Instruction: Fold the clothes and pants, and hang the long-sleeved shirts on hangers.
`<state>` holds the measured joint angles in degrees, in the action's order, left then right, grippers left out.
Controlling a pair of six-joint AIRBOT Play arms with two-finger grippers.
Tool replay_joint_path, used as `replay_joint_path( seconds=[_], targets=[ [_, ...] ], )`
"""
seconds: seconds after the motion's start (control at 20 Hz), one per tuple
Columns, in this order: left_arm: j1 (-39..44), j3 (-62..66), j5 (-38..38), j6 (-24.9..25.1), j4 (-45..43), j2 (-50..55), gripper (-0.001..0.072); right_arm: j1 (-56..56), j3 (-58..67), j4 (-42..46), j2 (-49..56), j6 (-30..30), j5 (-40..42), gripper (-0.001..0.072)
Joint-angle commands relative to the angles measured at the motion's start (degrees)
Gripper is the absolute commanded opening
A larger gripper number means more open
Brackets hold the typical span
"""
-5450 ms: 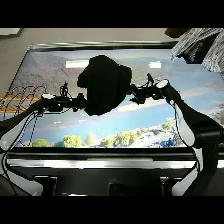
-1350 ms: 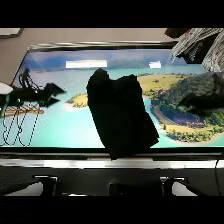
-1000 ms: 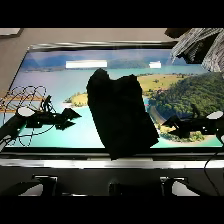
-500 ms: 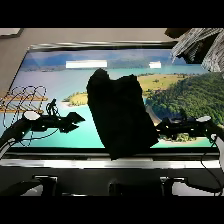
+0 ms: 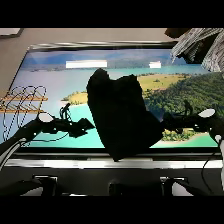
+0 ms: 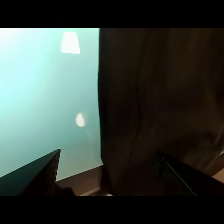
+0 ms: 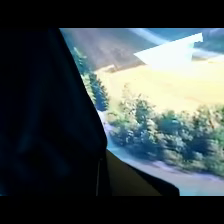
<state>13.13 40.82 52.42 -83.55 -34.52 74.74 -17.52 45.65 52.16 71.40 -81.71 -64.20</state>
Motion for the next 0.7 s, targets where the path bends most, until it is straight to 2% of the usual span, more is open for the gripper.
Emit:
replay_joint_path(
  seconds=[0.0,0.2,0.5,0.55,0.6,0.65],
  targets=[
    [5.03,-0.02,-2.78,0.04,3.65,3.06,0.0668,0.17,1.31,3.06,-7.13,-4.66,-1.07,0.0028],
    [9.51,0.0,-8.72,0.02,7.48,5.31,0.0668,0.17,1.29,3.04,-11.23,-6.19,-3.37,0.0028],
    [11.63,0.0,-12.41,0.0,11.76,8.7,0.0656,0.22,1.29,2.14,-13.31,-7.17,-6.21,0.0028],
    [11.61,0.02,-13.09,0.02,12.55,8.98,0.0589,0.22,1.29,1.42,-13.38,-7.26,-6.38,0.0028],
    [11.61,0.11,-13.35,0.02,12.98,9.2,0.0372,0.22,1.27,0.2,-13.42,-7.26,-6.32,0.0028],
    [11.61,0.33,-13.0,0.04,13.27,9.22,0.0006,0.24,1.22,-1.57,-13.42,-7.26,-6.08,0.0028]
  ],
)
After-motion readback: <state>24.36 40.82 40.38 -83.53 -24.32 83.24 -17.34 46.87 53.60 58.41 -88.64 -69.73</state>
